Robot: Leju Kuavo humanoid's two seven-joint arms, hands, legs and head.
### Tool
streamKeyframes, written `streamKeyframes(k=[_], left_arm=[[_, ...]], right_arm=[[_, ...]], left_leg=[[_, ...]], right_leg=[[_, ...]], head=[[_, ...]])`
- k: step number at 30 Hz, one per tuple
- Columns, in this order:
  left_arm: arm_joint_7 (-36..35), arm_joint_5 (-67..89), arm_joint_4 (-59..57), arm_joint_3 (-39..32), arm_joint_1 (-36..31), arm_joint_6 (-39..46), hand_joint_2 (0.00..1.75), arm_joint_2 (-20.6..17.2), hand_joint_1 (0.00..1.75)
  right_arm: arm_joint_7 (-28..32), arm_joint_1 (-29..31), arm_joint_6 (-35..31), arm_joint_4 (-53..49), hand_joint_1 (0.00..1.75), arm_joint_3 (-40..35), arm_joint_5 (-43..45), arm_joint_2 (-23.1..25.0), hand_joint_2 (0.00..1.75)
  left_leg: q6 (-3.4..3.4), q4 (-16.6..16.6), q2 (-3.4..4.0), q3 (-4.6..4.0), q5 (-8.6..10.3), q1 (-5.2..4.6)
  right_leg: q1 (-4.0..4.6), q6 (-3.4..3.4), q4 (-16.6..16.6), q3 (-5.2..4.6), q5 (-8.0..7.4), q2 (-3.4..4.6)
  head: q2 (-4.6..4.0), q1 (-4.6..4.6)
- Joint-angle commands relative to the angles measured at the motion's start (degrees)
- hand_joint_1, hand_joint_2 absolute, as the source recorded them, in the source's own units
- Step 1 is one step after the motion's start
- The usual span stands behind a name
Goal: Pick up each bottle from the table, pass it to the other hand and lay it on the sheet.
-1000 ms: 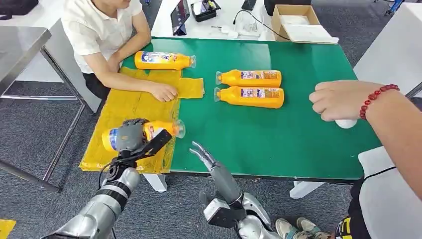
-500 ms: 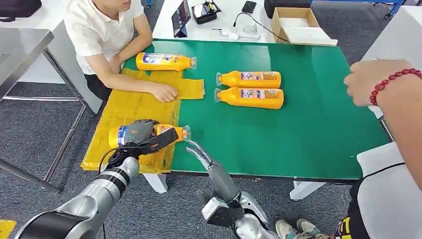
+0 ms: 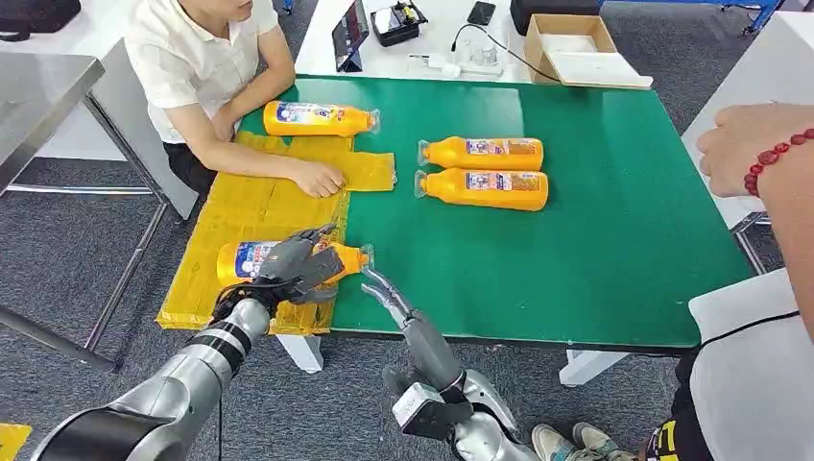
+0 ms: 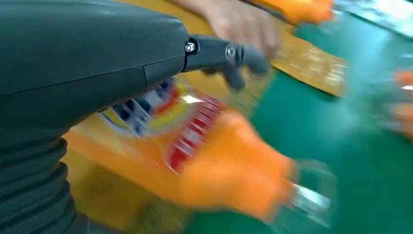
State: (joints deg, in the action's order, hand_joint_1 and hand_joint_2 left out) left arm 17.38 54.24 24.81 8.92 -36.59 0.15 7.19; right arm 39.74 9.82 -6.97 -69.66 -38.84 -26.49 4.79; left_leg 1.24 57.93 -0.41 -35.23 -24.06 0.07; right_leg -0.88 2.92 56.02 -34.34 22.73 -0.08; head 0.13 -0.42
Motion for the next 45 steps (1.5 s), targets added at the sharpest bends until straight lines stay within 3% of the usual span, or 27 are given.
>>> streamKeyframes(k=[1,4,5,6,8,9,11,15,18,21,24,28,45], left_arm=[[2.59,-3.85,0.96,1.31,0.5,-3.71,0.0,0.71,0.0],[2.59,-3.85,0.96,1.31,0.5,-3.71,0.0,0.71,0.0],[9.38,-17.77,13.01,9.2,6.63,-4.66,0.0,-0.64,0.0],[15.58,-29.54,33.17,6.28,18.12,13.55,1.75,3.57,0.0],[16.86,-32.28,37.81,6.32,20.76,19.51,1.75,5.04,0.0],[16.42,-38.23,41.8,6.01,23.02,21.64,1.75,6.42,0.0],[17.37,-48.58,50.15,8.35,26.67,26.65,1.75,5.95,0.0],[18.03,-56.5,53.42,7.36,27.8,27.87,1.75,5.36,0.0],[14.63,-68.27,61.51,6.39,31.79,23.76,1.75,3.63,0.0],[12.67,-70.41,63.78,7.04,33.7,20.68,1.75,2.31,0.0],[11.87,-70.06,64.96,8.23,36.86,19.12,1.75,1.7,0.0],[12.25,-62.45,64.59,11.86,40.14,19.4,1.75,-0.33,0.0],[12.21,-62.34,64.52,11.53,39.65,19.52,1.75,-0.19,0.0]], right_arm=[[0.26,2.45,-1.39,4.61,0.0,-1.1,0.98,-0.67,0.0],[0.26,2.45,-1.39,4.61,0.0,-1.1,0.98,-0.67,0.0],[0.26,2.33,-3.45,4.31,0.0,-2.93,2.57,-2.19,0.0],[0.26,0.02,-7.42,3.3,0.0,-1.59,0.12,-2.4,0.0],[0.26,-0.84,-7.46,2.94,0.0,-0.3,0.11,-2.34,0.0],[-0.31,-2.08,-9.56,2.2,0.0,1.73,-0.16,-2.26,1.75],[-1.86,-3.05,-12.42,0.84,0.0,4.33,-1.14,-3.86,1.75],[-3.26,-3.66,-13.53,-0.11,0.0,7.14,-0.98,-4.29,1.75],[-7.16,-5.36,-20.6,-2.39,0.0,12.58,-6.01,-7.71,1.75],[-7.83,-5.9,-22.41,-1.51,0.0,15.42,-10.21,-9.16,1.75],[-8.21,-7.78,-21.23,-1.43,0.0,18.76,-9.37,-10.93,1.75],[-10.61,-6.82,-23.07,0.17,0.0,22.07,-16.02,-13.13,1.75],[-10.52,-6.54,-22.66,0.28,0.0,21.96,-16.37,-12.6,1.75]], left_leg=[[-0.07,-0.05,0.09,0.19,-0.06,0.03],[-0.03,-0.03,0.04,0.07,-0.02,0.01],[-0.05,-0.03,0.07,0.1,-0.03,0.02],[-0.07,-0.03,0.09,0.13,-0.06,0.03],[-0.06,-0.05,0.14,0.14,-0.07,0.03],[-0.04,-0.06,0.21,-0.01,-0.09,0.01],[-0.02,-0.04,-0.02,0.01,-0.19,0.0],[-0.03,0.03,0.14,-0.2,-0.25,0.01],[-0.03,0.04,0.02,-0.35,-0.22,0.02],[-0.02,-0.03,0.13,-0.29,-0.21,-0.01],[-0.02,-0.07,0.07,-0.18,-0.25,0.0],[-0.01,-0.09,0.07,-0.25,-0.2,-0.05],[0.0,-0.05,0.12,-0.23,-0.25,0.0]], right_leg=[[0.04,-0.12,-0.05,0.17,0.04,0.06],[0.02,-0.06,-0.03,0.05,0.01,0.03],[0.03,-0.09,-0.03,0.07,0.02,0.04],[0.05,-0.11,-0.03,0.09,0.04,0.06],[0.05,-0.1,-0.04,0.08,0.05,0.07],[0.03,-0.07,-0.05,-0.08,0.04,0.15],[0.02,-0.06,-0.08,-0.01,0.2,-0.11],[0.04,-0.06,-0.05,-0.25,0.12,0.09],[0.04,-0.07,-0.04,-0.37,0.13,-0.03],[0.02,-0.05,-0.11,-0.34,0.1,0.06],[0.02,-0.05,-0.14,-0.22,0.14,0.02],[-0.03,-0.03,-0.14,-0.3,0.11,-0.01],[0.04,-0.06,-0.12,-0.29,0.12,0.05]], head=[[0.0,0.0],[0.0,0.0],[0.0,0.02],[0.0,0.0],[0.0,0.0],[0.0,0.0],[0.0,0.0],[0.0,0.0],[0.0,0.02],[0.0,-0.02],[0.0,0.04],[0.0,0.0],[0.0,0.0]])
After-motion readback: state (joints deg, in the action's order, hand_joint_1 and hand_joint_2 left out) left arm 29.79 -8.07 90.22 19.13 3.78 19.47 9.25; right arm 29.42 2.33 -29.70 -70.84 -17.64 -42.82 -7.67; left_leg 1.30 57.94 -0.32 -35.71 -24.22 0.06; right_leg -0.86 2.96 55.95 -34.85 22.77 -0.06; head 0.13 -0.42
